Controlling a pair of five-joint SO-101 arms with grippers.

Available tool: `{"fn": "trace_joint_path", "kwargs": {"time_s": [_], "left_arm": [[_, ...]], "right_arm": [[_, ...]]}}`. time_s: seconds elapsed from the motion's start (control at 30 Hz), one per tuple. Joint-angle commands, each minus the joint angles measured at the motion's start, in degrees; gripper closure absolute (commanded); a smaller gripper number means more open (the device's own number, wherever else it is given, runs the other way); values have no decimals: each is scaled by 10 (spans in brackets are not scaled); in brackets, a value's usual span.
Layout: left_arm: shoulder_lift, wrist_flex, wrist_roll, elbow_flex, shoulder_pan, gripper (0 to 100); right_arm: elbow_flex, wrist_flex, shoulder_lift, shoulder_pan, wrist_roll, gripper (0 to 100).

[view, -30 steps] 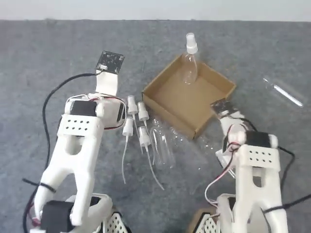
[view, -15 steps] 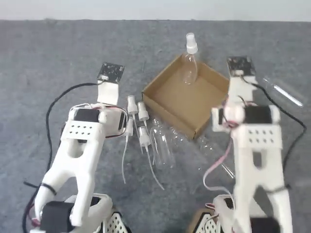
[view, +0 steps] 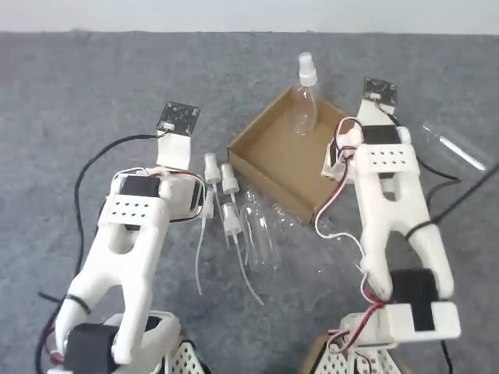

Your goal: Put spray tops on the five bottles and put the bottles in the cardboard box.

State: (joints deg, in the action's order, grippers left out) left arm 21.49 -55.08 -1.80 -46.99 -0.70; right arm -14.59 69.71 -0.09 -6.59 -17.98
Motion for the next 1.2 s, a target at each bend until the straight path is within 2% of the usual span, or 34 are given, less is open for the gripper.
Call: {"fn": "trace_joint_path", "kwargs": {"time_s": [0.0, 0.2, 0.37, 0.5, 0.63, 0.77, 1.03, 1.17], "left_arm": [[30, 15, 4, 3, -4, 849], [30, 15, 4, 2, -4, 849], [30, 15, 4, 2, -4, 849], [30, 15, 4, 2, -4, 849], [30, 14, 4, 2, -4, 849], [30, 22, 4, -9, -4, 849], [30, 32, 4, -15, -4, 849], [30, 32, 4, -16, -4, 849]], "right_arm": [[38, -35, 18, -6, -10, 778], [38, -73, 51, -7, -52, 782], [38, -75, 62, -4, -48, 893], [38, -75, 69, -4, -6, 916], [40, -76, 82, -3, 1, 924], [40, -88, 89, -3, 39, 982], [42, -99, 87, 7, 52, 992], [69, -80, 90, 16, 129, 992]]}}
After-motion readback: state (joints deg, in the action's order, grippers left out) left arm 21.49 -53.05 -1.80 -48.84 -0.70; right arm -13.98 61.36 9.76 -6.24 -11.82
